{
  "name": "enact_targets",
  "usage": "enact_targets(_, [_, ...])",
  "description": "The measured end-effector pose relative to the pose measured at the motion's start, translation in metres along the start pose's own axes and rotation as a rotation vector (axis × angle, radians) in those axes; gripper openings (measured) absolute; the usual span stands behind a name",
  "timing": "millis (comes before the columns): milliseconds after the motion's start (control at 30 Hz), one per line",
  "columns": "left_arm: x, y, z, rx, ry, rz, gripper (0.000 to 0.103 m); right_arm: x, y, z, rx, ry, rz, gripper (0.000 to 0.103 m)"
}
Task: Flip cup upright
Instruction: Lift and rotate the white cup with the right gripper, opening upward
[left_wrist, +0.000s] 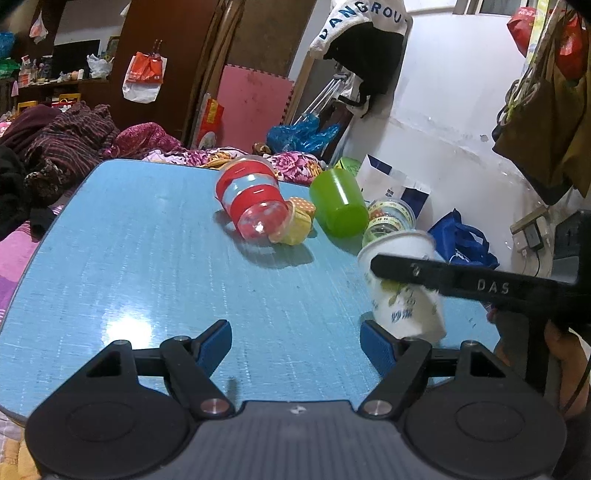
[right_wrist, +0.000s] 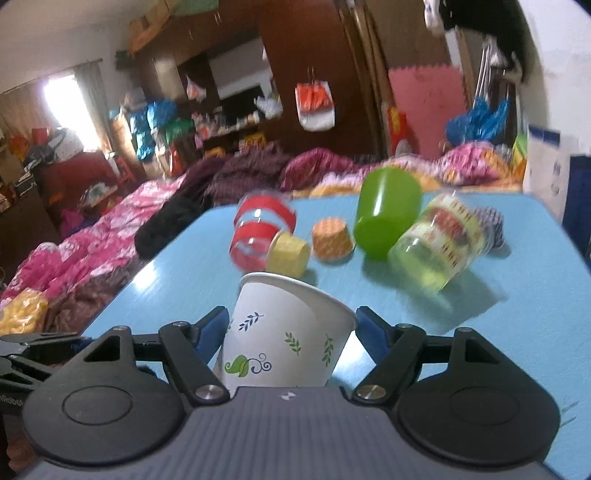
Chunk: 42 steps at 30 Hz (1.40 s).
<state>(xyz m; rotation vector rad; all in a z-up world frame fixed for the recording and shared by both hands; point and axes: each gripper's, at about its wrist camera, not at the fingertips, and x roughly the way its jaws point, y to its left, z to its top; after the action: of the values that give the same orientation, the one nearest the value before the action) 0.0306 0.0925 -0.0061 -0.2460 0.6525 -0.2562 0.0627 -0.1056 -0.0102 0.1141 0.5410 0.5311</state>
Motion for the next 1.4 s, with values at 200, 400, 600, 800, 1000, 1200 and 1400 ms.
enact_targets(200, [0.006,-0.007,-0.003,0.013,0.012,-0.01,0.08,0.004,0.003,-0.004,-0.092,-0.176,-0.135,0.076])
enact_targets(400, [0.007,-0.009,-0.004,0.018,0.008,-0.014,0.08,0.001,0.013,-0.021,-0.191,-0.345,-0.232,0.076])
enact_targets(600, [0.004,-0.008,-0.004,0.006,-0.005,-0.016,0.08,-0.009,0.013,-0.048,-0.223,-0.461,-0.234,0.076])
enact_targets(800, [0.006,-0.01,-0.005,0.008,-0.004,-0.023,0.08,-0.017,0.009,-0.07,-0.252,-0.608,-0.255,0.075])
enact_targets(1000, [0.009,-0.012,-0.007,0.01,0.002,-0.03,0.08,-0.014,0.014,-0.088,-0.331,-0.691,-0.273,0.075])
enact_targets(1200, [0.005,-0.012,-0.007,0.004,-0.02,-0.039,0.08,-0.013,0.015,-0.094,-0.362,-0.731,-0.263,0.076])
enact_targets(1400, [0.002,-0.015,-0.006,0.009,-0.037,-0.039,0.08,-0.016,0.011,-0.105,-0.372,-0.753,-0.259,0.076])
